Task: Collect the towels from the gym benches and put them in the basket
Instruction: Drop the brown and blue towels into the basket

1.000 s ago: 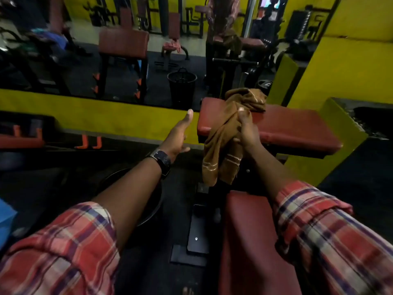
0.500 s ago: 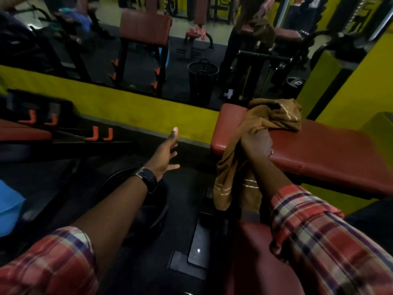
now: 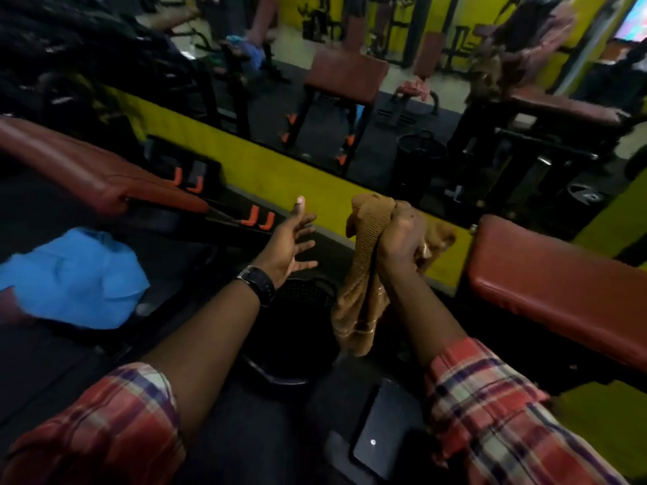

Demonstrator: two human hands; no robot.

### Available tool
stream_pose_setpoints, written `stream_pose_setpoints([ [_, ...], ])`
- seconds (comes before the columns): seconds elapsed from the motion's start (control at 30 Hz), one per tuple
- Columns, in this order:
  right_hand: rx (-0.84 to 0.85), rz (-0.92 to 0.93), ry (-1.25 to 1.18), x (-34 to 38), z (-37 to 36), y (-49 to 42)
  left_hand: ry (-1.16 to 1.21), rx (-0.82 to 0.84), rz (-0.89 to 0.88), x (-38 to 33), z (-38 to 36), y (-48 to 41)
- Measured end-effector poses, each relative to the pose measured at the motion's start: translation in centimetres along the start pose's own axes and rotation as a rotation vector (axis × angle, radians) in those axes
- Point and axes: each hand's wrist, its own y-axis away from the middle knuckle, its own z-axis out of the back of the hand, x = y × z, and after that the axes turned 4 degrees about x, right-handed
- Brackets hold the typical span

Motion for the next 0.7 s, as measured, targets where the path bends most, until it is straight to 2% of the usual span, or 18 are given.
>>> stream_pose_setpoints([
  [0.33,0.126,-0.058,-0.116,-0.1,-21.0,11.8,0.131,-0.288,-0.098,-2.4,25.3,8.7],
  [0.5,0.314,-0.235,-0.146,-1.7,-30.2,16.6,0.246,-0.482,-0.068,-0.1,36.6,12.3],
  [0.7,0.576,-0.329,-0.084,-5.2,-41.7,19.7,0.328,-0.672,-0.021,2.0,47.4,11.4],
])
